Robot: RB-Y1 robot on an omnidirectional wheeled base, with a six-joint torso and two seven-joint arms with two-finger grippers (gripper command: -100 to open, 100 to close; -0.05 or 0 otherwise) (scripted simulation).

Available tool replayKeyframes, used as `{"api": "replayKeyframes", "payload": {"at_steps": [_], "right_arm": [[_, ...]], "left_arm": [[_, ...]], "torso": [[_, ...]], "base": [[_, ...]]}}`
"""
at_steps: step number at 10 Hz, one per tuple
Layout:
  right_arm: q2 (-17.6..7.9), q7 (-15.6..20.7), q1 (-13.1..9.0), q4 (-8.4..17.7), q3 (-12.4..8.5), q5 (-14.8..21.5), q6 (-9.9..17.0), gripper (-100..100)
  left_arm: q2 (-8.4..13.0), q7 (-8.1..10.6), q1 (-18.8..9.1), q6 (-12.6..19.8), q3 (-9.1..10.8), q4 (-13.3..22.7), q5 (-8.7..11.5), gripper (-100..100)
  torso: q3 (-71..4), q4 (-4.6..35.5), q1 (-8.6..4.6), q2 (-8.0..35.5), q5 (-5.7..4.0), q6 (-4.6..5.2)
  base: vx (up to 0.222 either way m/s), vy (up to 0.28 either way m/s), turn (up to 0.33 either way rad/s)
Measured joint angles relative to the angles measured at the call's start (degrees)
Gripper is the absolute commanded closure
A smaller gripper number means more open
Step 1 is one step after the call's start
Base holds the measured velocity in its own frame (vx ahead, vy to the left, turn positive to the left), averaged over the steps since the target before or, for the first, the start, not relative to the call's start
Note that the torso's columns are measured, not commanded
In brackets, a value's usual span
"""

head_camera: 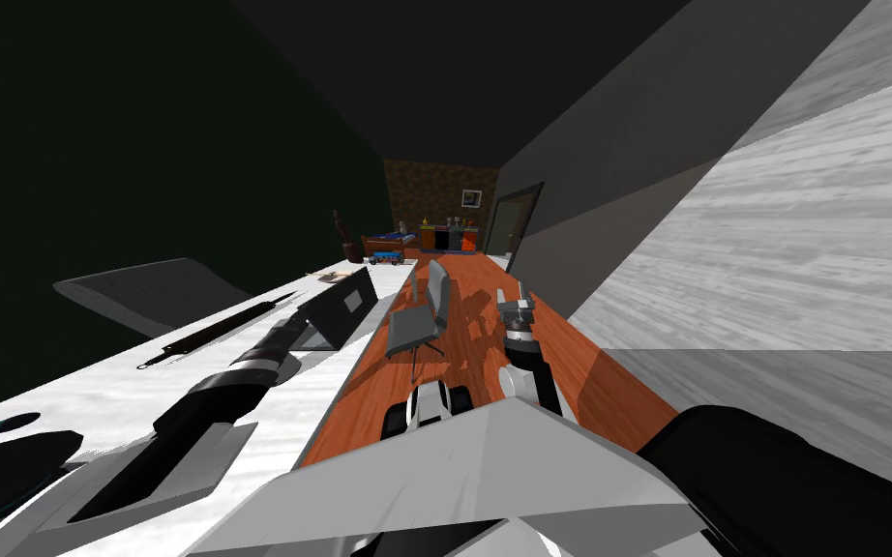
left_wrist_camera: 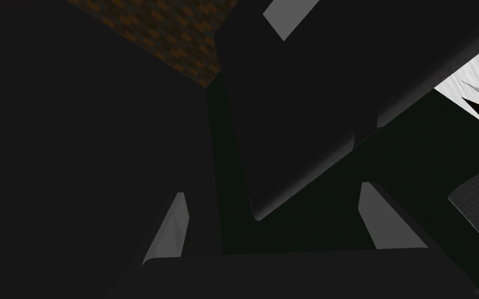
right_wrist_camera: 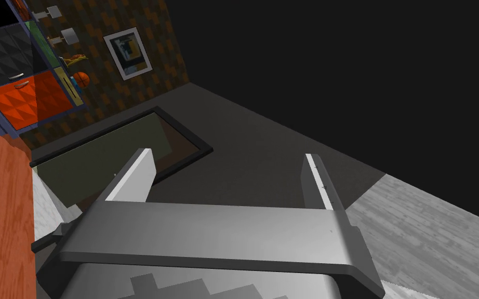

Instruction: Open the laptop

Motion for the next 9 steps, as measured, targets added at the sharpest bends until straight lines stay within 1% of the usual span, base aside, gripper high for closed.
{"api": "replayKeyframes", "payload": {"at_steps": [1,3,4,5,6,7,8,9], "right_arm": [[0.0,0.0,0.0,0.0,0.0,0.0,0.0,0],[0.0,0.0,0.01,0.0,0.0,0.0,0.0,0],[0.0,0.0,0.0,0.0,0.0,0.0,0.0,0],[0.0,0.0,0.0,0.0,0.0,0.0,0.0,0],[0.0,0.0,-0.02,0.0,0.0,0.0,0.0,0],[0.0,0.0,-0.02,0.0,0.0,0.0,0.0,0],[0.0,0.0,-0.01,0.0,0.0,0.0,0.0,0],[0.0,0.0,-0.01,0.0,0.0,0.0,0.0,0]], "left_arm": [[0.56,-0.29,-0.29,1.3,0.17,0.17,-0.52,-100],[0.89,-0.25,-0.3,2.2,0.35,-0.49,-0.39,-100],[0.93,-0.21,-0.3,2.41,0.38,-0.59,-0.36,100],[0.92,-0.22,-0.29,2.4,0.38,-0.56,-0.36,100],[1.95,-1.25,-1.66,1.65,-0.53,0.8,0.56,100],[2.81,-1.53,-3.16,0.94,-0.92,2.56,2.25,100],[3.09,-1.48,-4.78,0.94,-1.2,4.32,3.51,100],[3.07,-1.42,-5.4,1.22,-1.25,5.15,4.05,100]], "torso": [[0.01,0.0,-0.01,0.01,0.0,0.0],[-0.07,-0.03,0.01,-0.14,-0.01,0.0],[-0.04,-0.02,-0.01,-0.03,0.0,0.0],[0.08,0.04,-0.05,0.13,-0.02,0.01],[0.26,0.04,0.03,0.35,0.3,0.11],[0.26,0.01,0.04,0.28,0.29,0.08],[0.05,-0.08,-0.03,-0.02,0.21,0.09],[-0.14,-0.24,-0.08,-0.28,0.18,0.1]], "base": [[0.023,0.008,-0.017],[0.082,0.016,-0.012],[0.009,0.002,0.002],[-0.087,0.024,-0.001],[-0.102,0.007,-0.029],[-0.049,-0.01,0.001],[-0.009,-0.006,0.006],[-0.071,0.011,0.015]]}}
